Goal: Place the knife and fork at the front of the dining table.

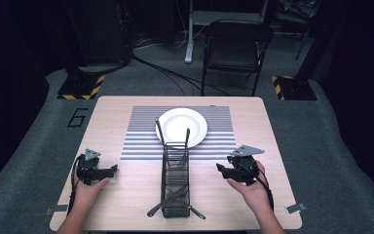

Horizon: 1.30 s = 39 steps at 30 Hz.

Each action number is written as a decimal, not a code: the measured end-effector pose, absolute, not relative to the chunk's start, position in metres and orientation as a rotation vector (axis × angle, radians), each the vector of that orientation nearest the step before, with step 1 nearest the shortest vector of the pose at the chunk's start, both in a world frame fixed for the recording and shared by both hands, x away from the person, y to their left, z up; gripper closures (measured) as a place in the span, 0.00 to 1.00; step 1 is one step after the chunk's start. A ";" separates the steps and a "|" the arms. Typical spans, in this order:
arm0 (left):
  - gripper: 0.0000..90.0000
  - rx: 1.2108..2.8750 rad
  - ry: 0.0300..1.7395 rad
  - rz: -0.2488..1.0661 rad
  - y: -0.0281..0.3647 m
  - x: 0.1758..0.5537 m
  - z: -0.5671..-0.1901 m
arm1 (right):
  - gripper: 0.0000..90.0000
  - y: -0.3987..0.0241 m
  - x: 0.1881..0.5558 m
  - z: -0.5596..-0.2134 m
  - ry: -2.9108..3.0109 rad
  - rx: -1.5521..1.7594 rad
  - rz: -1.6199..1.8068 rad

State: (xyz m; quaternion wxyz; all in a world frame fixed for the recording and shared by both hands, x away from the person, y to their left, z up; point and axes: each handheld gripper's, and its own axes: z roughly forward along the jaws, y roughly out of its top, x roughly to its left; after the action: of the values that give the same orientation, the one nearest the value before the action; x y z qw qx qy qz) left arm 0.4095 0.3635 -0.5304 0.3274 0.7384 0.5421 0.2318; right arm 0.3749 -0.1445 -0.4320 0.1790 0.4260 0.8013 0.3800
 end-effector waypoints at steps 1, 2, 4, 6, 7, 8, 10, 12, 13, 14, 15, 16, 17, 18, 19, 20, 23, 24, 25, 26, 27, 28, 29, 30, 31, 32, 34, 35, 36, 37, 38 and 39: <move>0.08 1.934 1.420 0.607 0.363 0.409 -0.530 | 0.52 -0.145 0.375 -0.432 2.266 1.204 1.074; 0.08 1.932 1.420 0.607 0.363 0.409 -0.530 | 0.52 -0.143 0.375 -0.431 2.269 1.200 1.078; 0.08 1.934 1.420 0.607 0.364 0.409 -0.530 | 0.52 -0.140 0.375 -0.428 2.279 1.196 1.084; 0.08 1.933 1.420 0.607 0.363 0.409 -0.530 | 0.52 -0.140 0.375 -0.428 2.281 1.194 1.086; 0.08 1.933 1.420 0.607 0.363 0.409 -0.530 | 0.52 -0.139 0.375 -0.426 2.284 1.191 1.089; 0.08 1.933 1.420 0.607 0.363 0.409 -0.530 | 0.52 -0.138 0.375 -0.426 2.285 1.191 1.094; 0.08 1.933 1.420 0.607 0.363 0.409 -0.530 | 0.52 -0.137 0.375 -0.424 2.286 1.191 1.095; 0.08 1.933 1.420 0.607 0.363 0.409 -0.530 | 0.52 -0.135 0.377 -0.422 2.292 1.182 1.108; 0.08 1.933 1.421 0.607 0.363 0.409 -0.530 | 0.52 -0.135 0.377 -0.422 2.294 1.181 1.111; 0.08 1.933 1.420 0.607 0.363 0.409 -0.530 | 0.52 -0.134 0.378 -0.421 2.296 1.171 1.117; 0.08 1.933 1.420 0.607 0.363 0.409 -0.530 | 0.52 -0.134 0.378 -0.421 2.296 1.171 1.117; 0.08 1.934 1.420 0.607 0.363 0.409 -0.530 | 0.52 -0.131 0.378 -0.420 2.300 1.169 1.113; 0.08 1.934 1.420 0.607 0.363 0.409 -0.530 | 0.52 -0.131 0.378 -0.420 2.300 1.169 1.113; 0.08 1.934 1.420 0.607 0.363 0.409 -0.530 | 0.52 -0.128 0.380 -0.419 2.304 1.157 1.113; 0.08 1.934 1.420 0.607 0.363 0.409 -0.530 | 0.52 -0.128 0.380 -0.419 2.304 1.157 1.113; 0.08 1.933 1.420 0.607 0.363 0.409 -0.530 | 0.52 -0.127 0.381 -0.418 2.305 1.151 1.112; 0.08 1.933 1.420 0.607 0.363 0.409 -0.530 | 0.53 -0.121 0.384 -0.415 2.314 1.134 1.113; 0.08 1.933 1.420 0.606 0.363 0.409 -0.530 | 0.54 -0.118 0.385 -0.414 2.317 1.129 1.116; 0.08 1.933 1.420 0.607 0.363 0.409 -0.530 | 0.54 -0.118 0.385 -0.414 2.317 1.129 1.116; 0.08 1.933 1.420 0.607 0.363 0.409 -0.530 | 0.54 -0.115 0.387 -0.413 2.324 1.123 1.121; 0.08 1.933 1.420 0.607 0.363 0.409 -0.530 | 0.55 -0.114 0.388 -0.412 2.326 1.124 1.124; 0.08 1.933 1.420 0.607 0.363 0.409 -0.530 | 0.55 -0.112 0.389 -0.412 2.329 1.121 1.123; 0.08 1.934 1.420 0.606 0.363 0.409 -0.530 | 0.56 -0.111 0.389 -0.411 2.331 1.117 1.122; 0.08 1.934 1.420 0.606 0.363 0.409 -0.530 | 0.56 -0.111 0.389 -0.411 2.331 1.117 1.122; 0.08 1.929 1.420 0.609 0.363 0.410 -0.531 | 0.56 -0.110 0.390 -0.411 2.333 1.110 1.121; 0.08 1.934 1.420 0.607 0.363 0.409 -0.530 | 0.57 -0.108 0.391 -0.410 2.335 1.107 1.123; 0.08 1.932 1.421 0.607 0.363 0.409 -0.530 | 0.57 -0.107 0.392 -0.409 2.337 1.107 1.128; 0.08 1.930 1.419 0.609 0.363 0.409 -0.531 | 0.57 -0.106 0.392 -0.409 2.335 1.109 1.132; 0.08 1.932 1.421 0.607 0.363 0.409 -0.530 | 0.57 -0.105 0.393 -0.408 2.338 1.105 1.134; 0.08 1.930 1.419 0.609 0.363 0.409 -0.531 | 0.57 -0.104 0.394 -0.407 2.339 1.100 1.137; 0.08 1.933 1.420 0.607 0.363 0.409 -0.530 | 0.58 -0.103 0.395 -0.407 2.338 1.107 1.141; 0.08 1.929 1.419 0.609 0.363 0.409 -0.531 | 0.58 -0.102 0.395 -0.406 2.337 1.111 1.145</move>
State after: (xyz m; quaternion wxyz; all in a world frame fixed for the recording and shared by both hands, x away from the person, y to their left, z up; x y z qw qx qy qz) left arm 0.4095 0.3633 -0.5306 0.3291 0.7372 0.5422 0.2328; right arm 0.3954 -0.1025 -0.4058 0.1551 0.3879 0.8159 0.3998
